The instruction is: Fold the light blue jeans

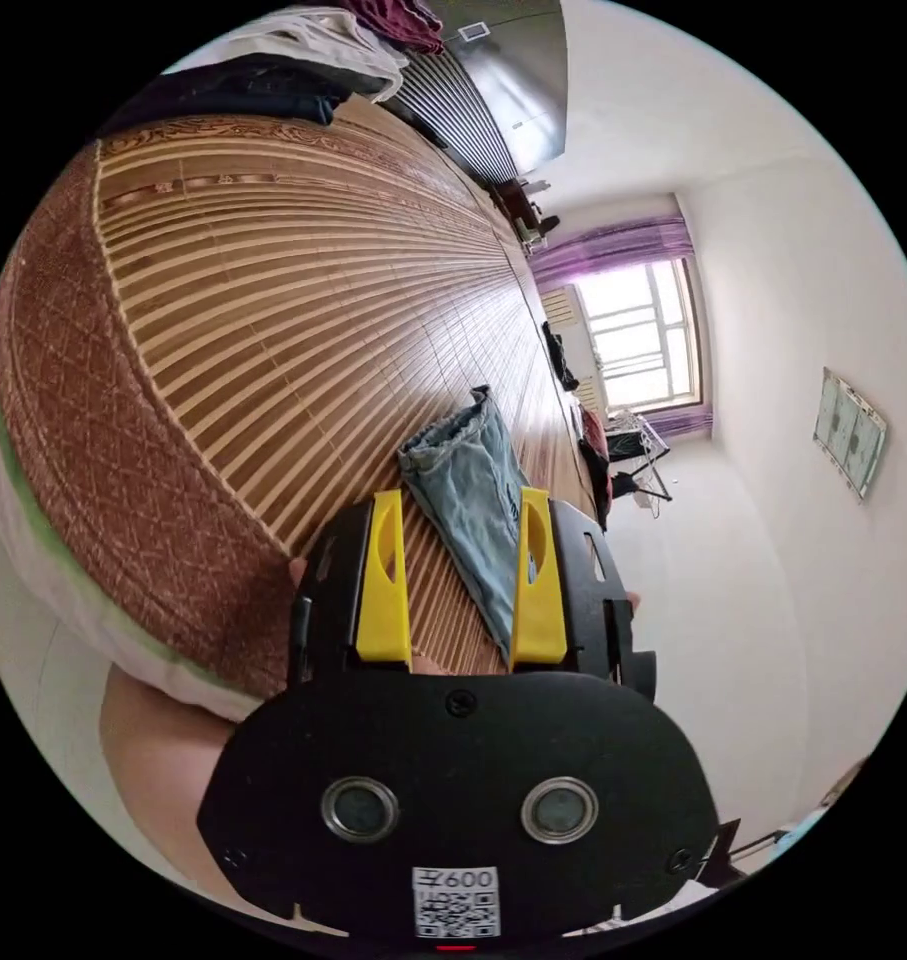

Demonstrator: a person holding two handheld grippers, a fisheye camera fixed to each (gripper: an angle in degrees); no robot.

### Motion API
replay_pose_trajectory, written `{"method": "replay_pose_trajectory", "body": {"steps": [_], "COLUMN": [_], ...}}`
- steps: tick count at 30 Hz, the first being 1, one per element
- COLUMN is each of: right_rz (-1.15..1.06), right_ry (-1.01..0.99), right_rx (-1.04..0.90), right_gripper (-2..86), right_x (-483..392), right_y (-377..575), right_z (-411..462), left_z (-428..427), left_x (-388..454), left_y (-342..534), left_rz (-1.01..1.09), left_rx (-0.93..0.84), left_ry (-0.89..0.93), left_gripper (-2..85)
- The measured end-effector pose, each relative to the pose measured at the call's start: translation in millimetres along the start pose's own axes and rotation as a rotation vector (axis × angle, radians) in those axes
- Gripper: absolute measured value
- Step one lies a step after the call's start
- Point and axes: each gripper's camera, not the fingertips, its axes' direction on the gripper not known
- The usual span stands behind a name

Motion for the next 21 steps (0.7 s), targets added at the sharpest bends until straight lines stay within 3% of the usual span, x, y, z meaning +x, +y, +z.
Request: {"method": "replay_pose_trajectory", "body": {"steps": [6,12,18,21], "right_rz": [-0.126,-0.157,-0.016,0.098], "right_ry": [-0.059,-0.080,-0.102,-0.083], "right_rx": [-0.057,-0.106,-0.048,0.058], "right_gripper": [-0.6,-0.6,-0.6,-0.3], "right_x": [-71.6,-103.2,-69.9,-29.8], "right_y": [-36.5,-50.8,-75.8,-85.1], "right_z": [18.3,22.7,-19.0,-75.0], "left_z": [2.6,-26.3,-4.8,37.9], "left_x": [37.1,58.0,237.0,333.7], "left_y": [7.7,66.1,160.8,248.5], "left_rz": [0.069,0.089,0.430,0.575], "left_rx": [0.000,0.095,0.004,-0.088], "left_ry": [-0.114,0.142,0.334,0.447], "left_gripper": [6.9,3.4,3.4,3.3]}}
